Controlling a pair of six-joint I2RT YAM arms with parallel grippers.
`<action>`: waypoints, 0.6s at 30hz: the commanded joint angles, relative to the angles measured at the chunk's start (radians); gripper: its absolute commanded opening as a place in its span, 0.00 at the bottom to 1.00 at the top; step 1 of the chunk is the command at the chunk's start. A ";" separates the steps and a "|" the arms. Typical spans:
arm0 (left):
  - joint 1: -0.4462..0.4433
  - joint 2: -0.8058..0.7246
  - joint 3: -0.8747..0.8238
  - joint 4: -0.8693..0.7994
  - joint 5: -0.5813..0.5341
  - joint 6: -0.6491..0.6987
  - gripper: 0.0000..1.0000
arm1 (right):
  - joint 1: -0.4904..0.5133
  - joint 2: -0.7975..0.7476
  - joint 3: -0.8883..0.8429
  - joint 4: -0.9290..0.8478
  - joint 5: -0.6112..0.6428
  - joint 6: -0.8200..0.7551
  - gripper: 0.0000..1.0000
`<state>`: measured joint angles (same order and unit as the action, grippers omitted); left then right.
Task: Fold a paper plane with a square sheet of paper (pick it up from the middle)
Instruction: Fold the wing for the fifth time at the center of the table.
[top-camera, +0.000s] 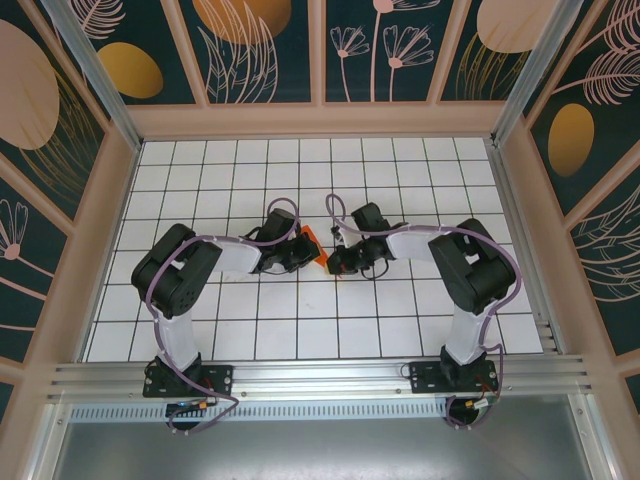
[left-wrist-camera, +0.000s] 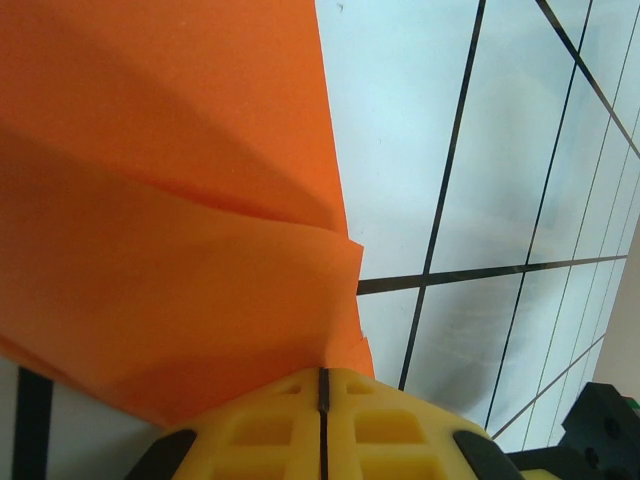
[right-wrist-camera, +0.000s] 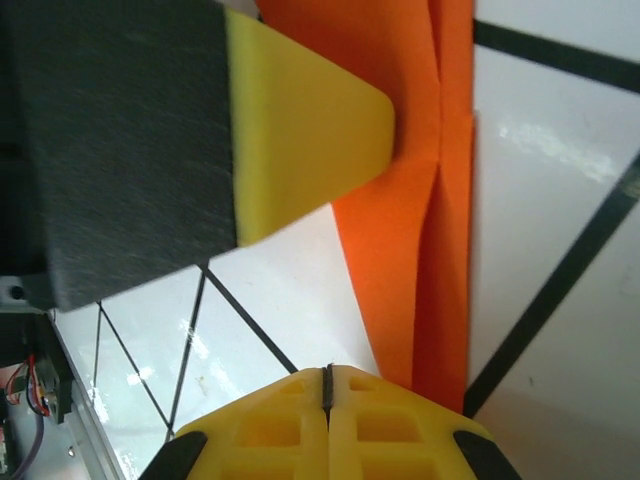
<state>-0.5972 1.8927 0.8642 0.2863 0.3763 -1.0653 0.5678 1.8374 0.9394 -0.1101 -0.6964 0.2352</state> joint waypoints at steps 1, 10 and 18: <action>0.006 0.060 -0.007 -0.110 -0.104 0.024 0.10 | -0.012 0.020 0.044 0.000 -0.024 -0.005 0.02; 0.005 0.058 -0.002 -0.112 -0.102 0.026 0.10 | -0.015 0.077 0.011 0.000 0.022 0.000 0.01; 0.006 0.036 0.027 -0.066 -0.082 0.109 0.14 | -0.060 0.080 -0.046 0.006 0.038 0.000 0.00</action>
<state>-0.5987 1.8965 0.8799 0.2733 0.3775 -1.0328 0.5354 1.8992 0.9394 -0.0402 -0.7238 0.2398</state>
